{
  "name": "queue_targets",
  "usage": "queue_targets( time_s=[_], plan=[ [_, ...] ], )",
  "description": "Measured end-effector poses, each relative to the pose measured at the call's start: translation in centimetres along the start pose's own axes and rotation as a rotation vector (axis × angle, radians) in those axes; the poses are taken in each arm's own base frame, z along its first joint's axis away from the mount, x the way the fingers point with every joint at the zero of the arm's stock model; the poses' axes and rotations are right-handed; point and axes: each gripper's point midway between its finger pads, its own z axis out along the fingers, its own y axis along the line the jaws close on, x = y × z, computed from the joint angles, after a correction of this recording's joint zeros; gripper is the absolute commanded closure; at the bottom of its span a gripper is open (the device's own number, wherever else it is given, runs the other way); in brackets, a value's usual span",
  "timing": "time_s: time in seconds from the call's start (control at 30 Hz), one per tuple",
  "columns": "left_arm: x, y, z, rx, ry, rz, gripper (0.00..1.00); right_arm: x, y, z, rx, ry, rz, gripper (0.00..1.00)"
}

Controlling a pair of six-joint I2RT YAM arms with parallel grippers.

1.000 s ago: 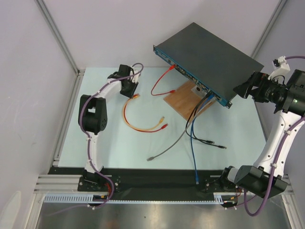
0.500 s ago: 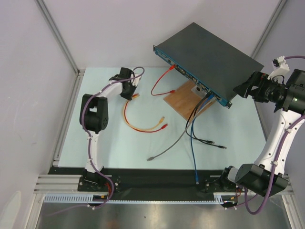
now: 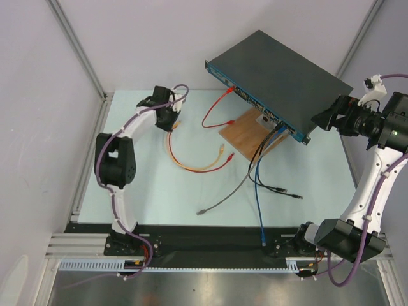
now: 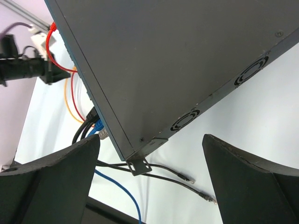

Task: Insert the plug into the switch port

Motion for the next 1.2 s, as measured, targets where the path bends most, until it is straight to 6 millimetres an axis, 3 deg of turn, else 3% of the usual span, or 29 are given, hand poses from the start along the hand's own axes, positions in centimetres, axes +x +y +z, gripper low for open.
queue_targets(
  time_s=[0.1,0.27,0.5,0.57,0.7,0.8,0.9,1.07,1.2],
  plan=[
    [-1.0,-0.2,-3.1,0.007,-0.050,0.010,1.00,-0.1,0.2,0.0,-0.011,-0.003,-0.004,0.02],
    [-1.7,-0.9,-6.6,0.036,-0.113,0.026,1.00,-0.3,0.6,0.2,-0.033,-0.011,-0.018,0.02],
    [1.9,-3.8,-6.7,0.167,-0.082,0.025,1.00,-0.2,1.6,0.2,-0.074,-0.012,-0.030,0.02],
    [2.5,-5.2,-8.0,0.229,-0.104,0.020,1.00,-0.2,2.2,0.1,-0.098,-0.016,-0.040,0.03],
    [-0.3,-6.9,-14.3,0.294,-0.286,0.047,1.00,-0.3,4.4,-0.3,-0.164,-0.034,-0.085,0.05],
    [-2.8,-7.9,-21.0,0.288,-0.479,0.110,1.00,-0.7,6.2,-0.8,-0.221,-0.057,-0.116,0.09],
    [-4.0,-10.6,-28.6,0.278,-0.674,0.228,1.00,-1.3,8.8,-1.1,-0.302,-0.086,-0.160,0.12],
    [-3.9,-16.0,-34.7,0.297,-0.838,0.425,1.00,-1.5,13.3,-1.7,-0.442,-0.125,-0.210,0.16],
    [-3.9,-19.0,-37.0,0.288,-0.905,0.550,1.00,-1.4,16.8,-2.4,-0.551,-0.141,-0.232,0.21]
  ],
)
